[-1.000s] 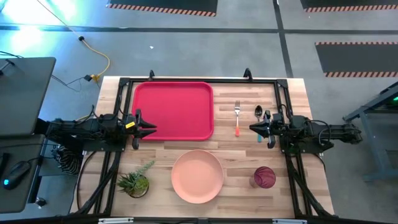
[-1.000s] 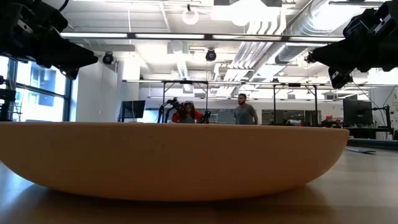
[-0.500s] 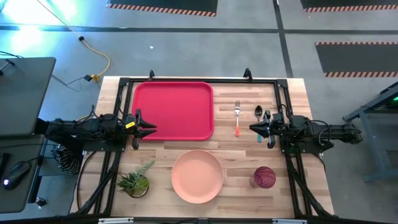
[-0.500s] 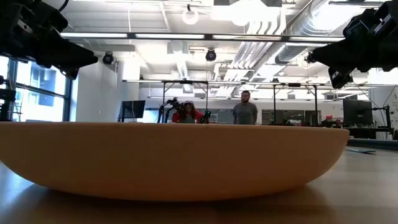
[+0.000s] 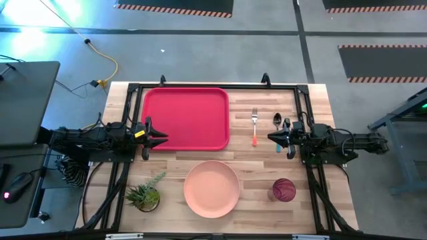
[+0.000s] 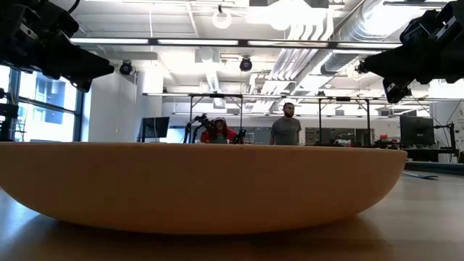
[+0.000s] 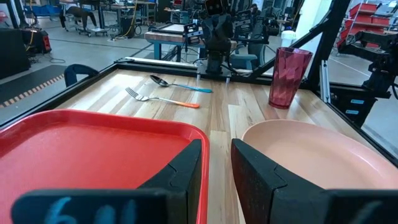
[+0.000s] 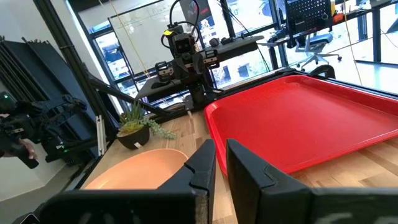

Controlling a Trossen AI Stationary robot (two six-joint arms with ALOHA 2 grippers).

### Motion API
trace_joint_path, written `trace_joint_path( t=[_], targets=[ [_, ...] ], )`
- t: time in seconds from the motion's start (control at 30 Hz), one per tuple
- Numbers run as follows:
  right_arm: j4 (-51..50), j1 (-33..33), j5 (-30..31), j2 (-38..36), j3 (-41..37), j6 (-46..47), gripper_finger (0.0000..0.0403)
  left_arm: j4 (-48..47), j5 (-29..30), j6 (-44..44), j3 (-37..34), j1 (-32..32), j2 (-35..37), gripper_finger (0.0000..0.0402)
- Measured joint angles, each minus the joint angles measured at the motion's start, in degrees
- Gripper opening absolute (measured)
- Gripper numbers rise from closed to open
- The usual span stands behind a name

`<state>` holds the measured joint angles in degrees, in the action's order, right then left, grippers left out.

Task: Pick and place plate/cup/fork/spoon on tray
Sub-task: Put the orange fork on the red serving tray

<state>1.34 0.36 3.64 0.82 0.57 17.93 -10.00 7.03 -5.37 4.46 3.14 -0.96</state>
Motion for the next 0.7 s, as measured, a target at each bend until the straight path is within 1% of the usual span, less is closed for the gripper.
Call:
trace_joint_path(
  t=[0.2, 0.4, 0.6, 0.7],
  targets=[
    [0.00, 0.01, 0.00, 0.01, 0.00, 0.00, 0.0030, 0.02, 0.66, -0.03, 0.01, 0.00, -0.01, 0.0076],
    [0.00, 0.02, 0.00, 0.01, 0.00, 0.01, 0.0030, 0.12, 1.55, -5.74, -0.01, 0.02, 0.00, 0.0076],
    [0.04, 0.01, 0.00, 0.00, 0.01, 0.56, 0.0030, 1.10, 6.54, -12.35, -0.01, 0.00, -0.01, 0.0076],
    [0.18, 0.02, 0.20, 0.02, -0.01, 5.60, 0.0030, 1.81, 9.79, -16.43, 0.00, 0.00, 0.01, 0.0076]
  ],
)
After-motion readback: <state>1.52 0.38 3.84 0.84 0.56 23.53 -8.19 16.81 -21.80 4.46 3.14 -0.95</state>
